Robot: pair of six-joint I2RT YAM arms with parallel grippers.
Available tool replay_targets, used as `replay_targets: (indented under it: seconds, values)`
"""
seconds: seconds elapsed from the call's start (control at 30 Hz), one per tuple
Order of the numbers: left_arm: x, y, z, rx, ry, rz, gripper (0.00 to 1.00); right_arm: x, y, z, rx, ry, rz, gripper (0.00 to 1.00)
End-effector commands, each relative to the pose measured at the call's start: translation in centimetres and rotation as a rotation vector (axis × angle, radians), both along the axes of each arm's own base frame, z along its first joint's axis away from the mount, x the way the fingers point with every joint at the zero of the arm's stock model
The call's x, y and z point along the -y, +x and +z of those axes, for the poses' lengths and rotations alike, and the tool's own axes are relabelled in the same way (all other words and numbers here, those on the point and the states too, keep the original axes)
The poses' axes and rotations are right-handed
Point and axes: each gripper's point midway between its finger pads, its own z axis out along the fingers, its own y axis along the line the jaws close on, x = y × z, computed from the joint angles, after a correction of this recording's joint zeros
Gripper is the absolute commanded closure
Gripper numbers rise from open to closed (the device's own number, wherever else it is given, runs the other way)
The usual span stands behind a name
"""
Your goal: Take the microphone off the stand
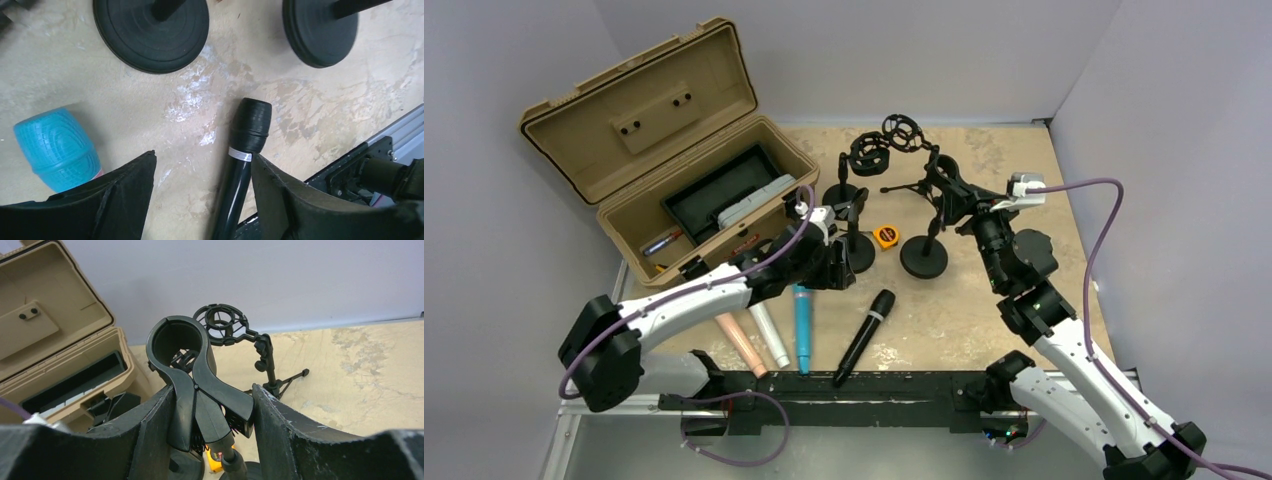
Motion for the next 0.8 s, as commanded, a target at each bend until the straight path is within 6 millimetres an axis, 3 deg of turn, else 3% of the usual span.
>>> replay_targets:
  seconds: [0.0,0.37,0.6,0.77]
  values:
    - [-1.3,0.1,3.4,0.119,-0.016,-0.013,0.32,1.4,-0.4,4.4,0.12,0.114,-0.062,1.0]
    - [-2.5,-3.8,14.4,0.399,-0.194,-0.24,0.31,4.2,0.3,2.3,0.054,0.181,-0.234,1.0]
    - [-4.9,-4.6,21.7,0.566,-0.183,-0.256,0.29,6.2,1.8,3.8,0.073,0.163,-0.397,1.0]
    - [-7.0,-4.7,27.7,0.714,-0.159,-0.235,0.28,8.8,2.7,3.1,0.055,0.189,-0.607,1.0]
